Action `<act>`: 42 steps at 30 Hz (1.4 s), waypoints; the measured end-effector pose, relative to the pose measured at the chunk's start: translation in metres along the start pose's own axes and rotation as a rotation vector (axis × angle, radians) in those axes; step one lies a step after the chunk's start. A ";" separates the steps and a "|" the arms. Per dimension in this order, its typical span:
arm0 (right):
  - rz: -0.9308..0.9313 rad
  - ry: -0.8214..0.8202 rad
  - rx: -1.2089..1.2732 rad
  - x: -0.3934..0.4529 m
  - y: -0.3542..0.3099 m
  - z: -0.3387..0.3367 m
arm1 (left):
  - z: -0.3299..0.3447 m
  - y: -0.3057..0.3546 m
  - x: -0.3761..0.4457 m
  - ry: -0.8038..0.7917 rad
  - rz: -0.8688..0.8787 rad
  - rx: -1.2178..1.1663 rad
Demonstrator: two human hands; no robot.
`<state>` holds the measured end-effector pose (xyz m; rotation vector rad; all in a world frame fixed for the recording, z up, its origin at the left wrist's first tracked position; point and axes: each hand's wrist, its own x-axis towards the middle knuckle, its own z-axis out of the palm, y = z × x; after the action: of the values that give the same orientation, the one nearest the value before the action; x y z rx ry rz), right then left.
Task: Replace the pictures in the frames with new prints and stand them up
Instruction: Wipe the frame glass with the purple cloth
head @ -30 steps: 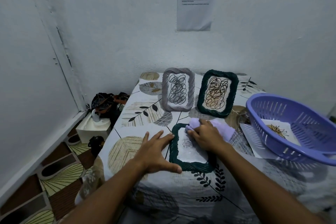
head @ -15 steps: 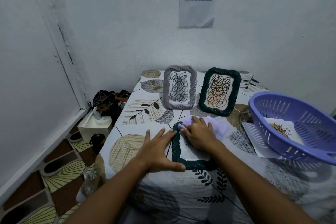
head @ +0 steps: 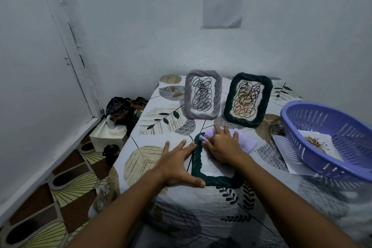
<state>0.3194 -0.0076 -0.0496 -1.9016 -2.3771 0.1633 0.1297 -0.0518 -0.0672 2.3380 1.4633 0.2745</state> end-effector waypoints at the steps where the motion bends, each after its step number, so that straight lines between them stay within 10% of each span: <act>1: -0.029 -0.012 0.006 -0.003 0.000 0.000 | 0.000 0.000 0.000 0.001 0.003 -0.008; 42: -0.105 -0.123 0.077 -0.049 0.002 -0.006 | -0.002 0.004 -0.006 0.013 -0.022 -0.017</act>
<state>0.3328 -0.0545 -0.0441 -1.7776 -2.5024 0.3677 0.1292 -0.0579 -0.0634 2.3095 1.4866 0.2953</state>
